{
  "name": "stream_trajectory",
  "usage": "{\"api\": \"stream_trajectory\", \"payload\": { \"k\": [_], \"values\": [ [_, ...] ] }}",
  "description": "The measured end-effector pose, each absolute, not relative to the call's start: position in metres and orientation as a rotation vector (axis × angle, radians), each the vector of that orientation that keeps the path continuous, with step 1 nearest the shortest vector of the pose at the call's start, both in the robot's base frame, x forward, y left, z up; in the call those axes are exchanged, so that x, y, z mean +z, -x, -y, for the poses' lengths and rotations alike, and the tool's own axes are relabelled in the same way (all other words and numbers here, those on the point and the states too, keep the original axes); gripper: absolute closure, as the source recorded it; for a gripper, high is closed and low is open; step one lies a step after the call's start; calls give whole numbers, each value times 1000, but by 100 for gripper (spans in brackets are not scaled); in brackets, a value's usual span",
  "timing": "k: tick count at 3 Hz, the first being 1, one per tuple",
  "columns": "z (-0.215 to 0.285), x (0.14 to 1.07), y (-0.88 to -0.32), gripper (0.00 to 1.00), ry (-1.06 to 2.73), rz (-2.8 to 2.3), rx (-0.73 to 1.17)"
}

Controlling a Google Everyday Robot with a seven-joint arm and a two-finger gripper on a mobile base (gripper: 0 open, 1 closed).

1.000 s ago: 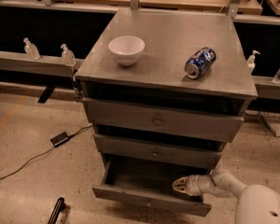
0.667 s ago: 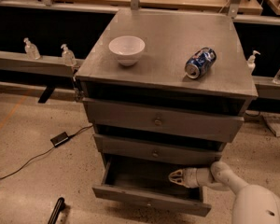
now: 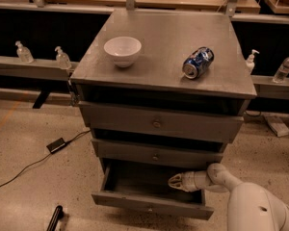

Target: Open bottom drawer

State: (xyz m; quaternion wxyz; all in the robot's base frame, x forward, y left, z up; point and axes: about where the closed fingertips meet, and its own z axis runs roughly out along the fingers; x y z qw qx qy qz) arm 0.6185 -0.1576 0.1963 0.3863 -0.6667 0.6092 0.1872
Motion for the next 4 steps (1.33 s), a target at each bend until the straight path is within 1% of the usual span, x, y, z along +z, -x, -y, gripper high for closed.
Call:
{"api": "stream_trajectory", "payload": {
  "k": [3, 4],
  "values": [
    [177, 148, -550, 100, 1782, -1734, 436],
    [177, 151, -550, 100, 1783, -1734, 436]
  ]
}}
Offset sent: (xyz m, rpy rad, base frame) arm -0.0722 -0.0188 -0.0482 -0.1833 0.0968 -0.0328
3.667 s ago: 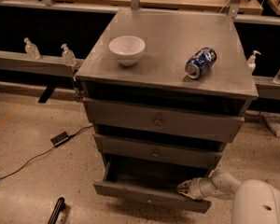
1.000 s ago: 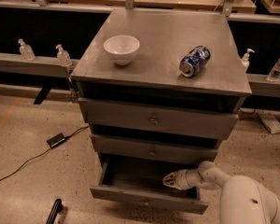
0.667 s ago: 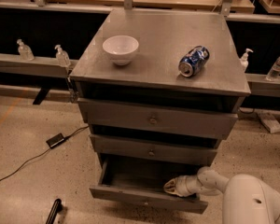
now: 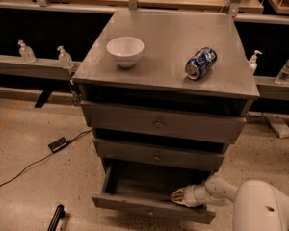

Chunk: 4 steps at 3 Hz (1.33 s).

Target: Open bottom drawer

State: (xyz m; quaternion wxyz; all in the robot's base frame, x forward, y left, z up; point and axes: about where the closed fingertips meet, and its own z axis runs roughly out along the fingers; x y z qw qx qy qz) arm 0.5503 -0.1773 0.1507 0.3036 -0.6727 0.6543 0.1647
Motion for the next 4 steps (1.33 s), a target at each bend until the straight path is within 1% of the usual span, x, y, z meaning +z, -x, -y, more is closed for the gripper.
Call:
{"api": "stream_trajectory", "payload": {
  "k": [1, 2, 3, 4],
  "values": [
    [177, 151, -550, 100, 1783, -1734, 436],
    [187, 150, -523, 100, 1768, -1776, 472],
    [187, 153, -523, 100, 1768, -1776, 472],
    [196, 150, -488, 100, 1744, -1843, 535]
  ]
}}
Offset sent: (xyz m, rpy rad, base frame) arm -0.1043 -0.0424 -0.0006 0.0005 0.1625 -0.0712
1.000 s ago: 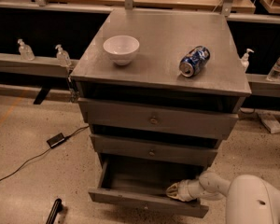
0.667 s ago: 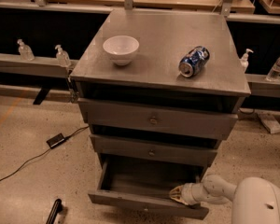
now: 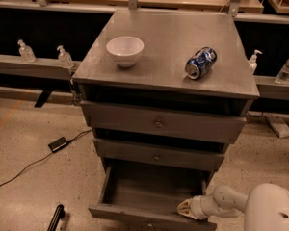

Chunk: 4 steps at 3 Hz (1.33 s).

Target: Open bottom drawer

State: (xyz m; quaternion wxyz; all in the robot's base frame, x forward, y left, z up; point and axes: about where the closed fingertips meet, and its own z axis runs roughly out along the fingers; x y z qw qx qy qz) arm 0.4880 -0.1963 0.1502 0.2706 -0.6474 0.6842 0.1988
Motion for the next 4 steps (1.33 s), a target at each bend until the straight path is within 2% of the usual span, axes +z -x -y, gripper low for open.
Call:
{"api": "stream_trajectory", "payload": {
  "k": [1, 2, 4],
  "values": [
    [197, 152, -488, 100, 1732, -1842, 541],
    [215, 167, -486, 100, 1478, -1791, 648],
    [243, 210, -526, 100, 1238, -1620, 681]
  ]
}}
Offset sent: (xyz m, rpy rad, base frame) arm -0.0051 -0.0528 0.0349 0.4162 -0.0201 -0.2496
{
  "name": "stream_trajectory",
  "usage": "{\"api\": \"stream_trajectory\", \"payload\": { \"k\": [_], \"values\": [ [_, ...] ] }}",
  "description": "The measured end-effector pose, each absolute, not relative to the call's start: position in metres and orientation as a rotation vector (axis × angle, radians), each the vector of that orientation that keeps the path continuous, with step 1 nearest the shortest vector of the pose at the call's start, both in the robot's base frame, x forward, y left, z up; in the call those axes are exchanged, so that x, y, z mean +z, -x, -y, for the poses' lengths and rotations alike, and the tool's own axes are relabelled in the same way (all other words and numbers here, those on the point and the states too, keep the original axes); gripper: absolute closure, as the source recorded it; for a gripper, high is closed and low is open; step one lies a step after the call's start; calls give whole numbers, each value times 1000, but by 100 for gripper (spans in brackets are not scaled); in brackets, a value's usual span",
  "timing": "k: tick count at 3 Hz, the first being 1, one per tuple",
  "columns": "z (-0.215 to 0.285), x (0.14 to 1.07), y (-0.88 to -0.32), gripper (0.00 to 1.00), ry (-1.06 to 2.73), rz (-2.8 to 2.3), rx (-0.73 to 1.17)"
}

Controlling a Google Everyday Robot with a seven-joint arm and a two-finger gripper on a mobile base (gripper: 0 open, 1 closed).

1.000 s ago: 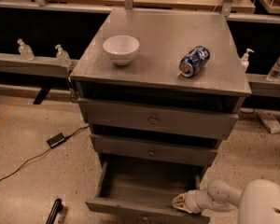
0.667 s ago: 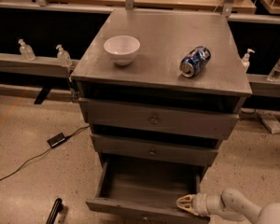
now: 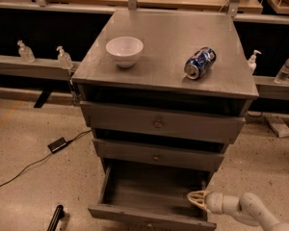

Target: Open bottom drawer

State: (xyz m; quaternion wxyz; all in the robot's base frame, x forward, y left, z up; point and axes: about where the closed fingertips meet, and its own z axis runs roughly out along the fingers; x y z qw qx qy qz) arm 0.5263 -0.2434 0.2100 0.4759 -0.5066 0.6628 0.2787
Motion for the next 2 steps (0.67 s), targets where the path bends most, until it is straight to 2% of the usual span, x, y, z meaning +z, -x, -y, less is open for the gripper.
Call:
{"api": "stream_trajectory", "payload": {
  "k": [1, 2],
  "values": [
    [255, 229, -539, 89, 1199, -1581, 655],
    [253, 231, -540, 66, 1197, -1577, 655]
  ]
}}
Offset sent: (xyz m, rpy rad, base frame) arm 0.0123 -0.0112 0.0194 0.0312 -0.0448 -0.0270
